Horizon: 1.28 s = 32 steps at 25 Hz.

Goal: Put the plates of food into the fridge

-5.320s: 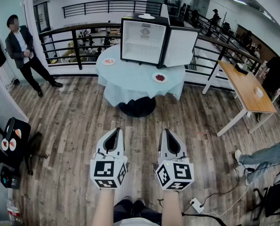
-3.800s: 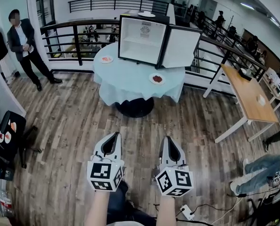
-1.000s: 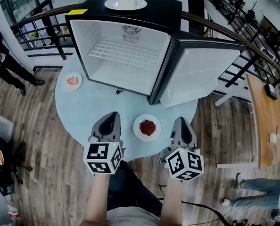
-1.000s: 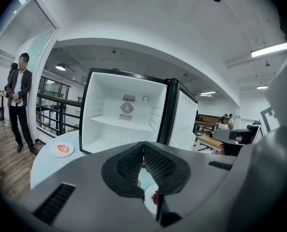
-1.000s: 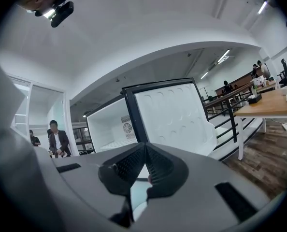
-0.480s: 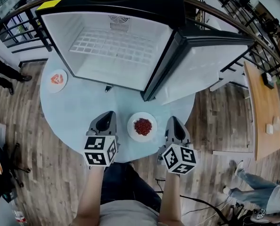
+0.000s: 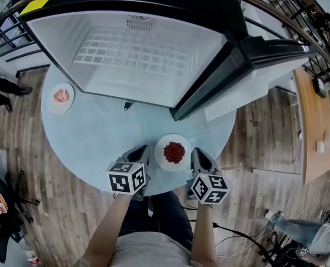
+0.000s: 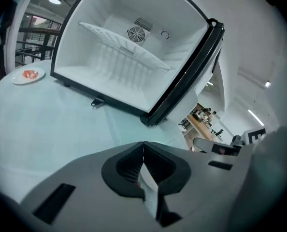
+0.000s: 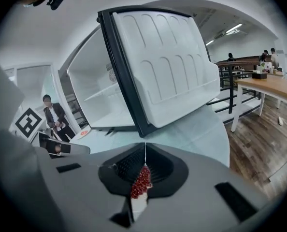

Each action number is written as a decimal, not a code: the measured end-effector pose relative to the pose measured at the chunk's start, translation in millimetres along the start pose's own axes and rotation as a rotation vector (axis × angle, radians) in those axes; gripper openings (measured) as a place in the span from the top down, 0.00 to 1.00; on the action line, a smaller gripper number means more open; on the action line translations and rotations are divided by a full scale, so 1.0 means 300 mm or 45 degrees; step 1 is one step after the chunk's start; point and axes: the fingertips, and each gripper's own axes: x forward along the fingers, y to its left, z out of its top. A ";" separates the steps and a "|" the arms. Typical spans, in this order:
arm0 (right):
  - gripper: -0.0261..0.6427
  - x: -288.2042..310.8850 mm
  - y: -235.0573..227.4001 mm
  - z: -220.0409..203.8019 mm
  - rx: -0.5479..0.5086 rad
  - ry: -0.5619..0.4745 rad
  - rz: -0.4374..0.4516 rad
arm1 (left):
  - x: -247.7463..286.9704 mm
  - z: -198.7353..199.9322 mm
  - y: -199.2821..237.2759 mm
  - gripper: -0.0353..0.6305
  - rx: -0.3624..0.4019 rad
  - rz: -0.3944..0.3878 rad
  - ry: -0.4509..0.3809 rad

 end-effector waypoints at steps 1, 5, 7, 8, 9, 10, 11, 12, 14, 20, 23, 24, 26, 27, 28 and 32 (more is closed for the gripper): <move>0.94 0.008 -0.013 -0.024 0.003 0.032 -0.021 | 0.012 -0.023 0.009 0.94 -0.017 -0.001 0.028; 0.94 0.027 -0.059 -0.109 0.098 0.133 -0.040 | 0.043 -0.104 0.029 0.94 -0.076 -0.009 0.119; 0.94 0.035 -0.081 -0.149 0.139 0.186 -0.036 | 0.056 -0.138 0.026 0.94 -0.088 -0.033 0.162; 0.94 0.040 -0.092 -0.166 0.148 0.215 -0.032 | 0.064 -0.154 0.022 0.94 -0.094 -0.048 0.189; 0.94 0.047 -0.103 -0.178 0.151 0.244 -0.023 | 0.074 -0.168 0.018 0.94 -0.102 -0.056 0.214; 0.94 0.053 -0.110 -0.190 0.151 0.274 -0.010 | 0.082 -0.178 0.018 0.94 -0.116 -0.057 0.231; 0.94 0.056 -0.112 -0.203 0.153 0.306 0.008 | 0.086 -0.188 0.022 0.94 -0.136 -0.051 0.242; 0.94 0.058 -0.111 -0.220 0.157 0.339 0.030 | 0.087 -0.197 0.028 0.93 -0.160 -0.045 0.247; 0.94 0.061 -0.105 -0.250 0.171 0.400 0.077 | 0.090 -0.205 0.037 0.93 -0.204 -0.044 0.253; 0.82 0.071 -0.090 -0.293 0.240 0.525 0.201 | 0.108 -0.209 0.002 0.81 -0.332 -0.146 0.277; 0.78 0.074 -0.072 -0.294 0.312 0.541 0.249 | 0.106 -0.224 -0.006 0.79 -0.389 -0.169 0.303; 0.78 0.075 -0.072 -0.293 0.326 0.545 0.253 | 0.105 -0.230 -0.008 0.78 -0.400 -0.172 0.313; 0.78 0.078 -0.076 -0.294 0.328 0.564 0.254 | 0.109 -0.236 -0.008 0.78 -0.417 -0.168 0.324; 0.78 0.080 -0.079 -0.294 0.330 0.574 0.255 | 0.114 -0.238 -0.007 0.78 -0.425 -0.167 0.328; 0.78 0.082 -0.081 -0.293 0.342 0.581 0.257 | 0.119 -0.240 -0.008 0.78 -0.433 -0.167 0.332; 0.78 0.083 -0.087 -0.287 0.430 0.586 0.266 | 0.130 -0.243 -0.014 0.78 -0.460 -0.169 0.338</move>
